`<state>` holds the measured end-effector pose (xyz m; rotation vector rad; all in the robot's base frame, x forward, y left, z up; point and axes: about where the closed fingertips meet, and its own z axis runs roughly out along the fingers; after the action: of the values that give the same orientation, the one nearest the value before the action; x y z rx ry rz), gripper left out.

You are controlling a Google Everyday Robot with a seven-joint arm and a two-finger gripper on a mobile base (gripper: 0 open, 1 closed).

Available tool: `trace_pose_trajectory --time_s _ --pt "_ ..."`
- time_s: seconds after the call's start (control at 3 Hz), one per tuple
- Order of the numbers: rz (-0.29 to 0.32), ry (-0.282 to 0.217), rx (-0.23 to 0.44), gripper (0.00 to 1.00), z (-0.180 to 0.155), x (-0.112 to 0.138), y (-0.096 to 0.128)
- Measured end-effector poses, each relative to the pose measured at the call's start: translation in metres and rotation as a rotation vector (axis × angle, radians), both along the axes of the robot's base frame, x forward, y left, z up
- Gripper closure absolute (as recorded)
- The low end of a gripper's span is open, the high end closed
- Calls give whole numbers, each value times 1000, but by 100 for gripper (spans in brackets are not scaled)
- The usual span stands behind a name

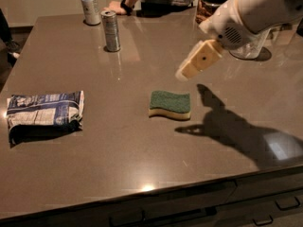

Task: Move redbull can near sponge

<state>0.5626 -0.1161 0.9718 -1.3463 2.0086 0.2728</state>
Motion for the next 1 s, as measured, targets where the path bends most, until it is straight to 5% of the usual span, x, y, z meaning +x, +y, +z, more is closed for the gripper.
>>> trace_pose_trajectory --time_s 0.33,1.0 --pt "9 -71 49 0 0 14 20" --pt "0 -70 90 0 -2 18 24"
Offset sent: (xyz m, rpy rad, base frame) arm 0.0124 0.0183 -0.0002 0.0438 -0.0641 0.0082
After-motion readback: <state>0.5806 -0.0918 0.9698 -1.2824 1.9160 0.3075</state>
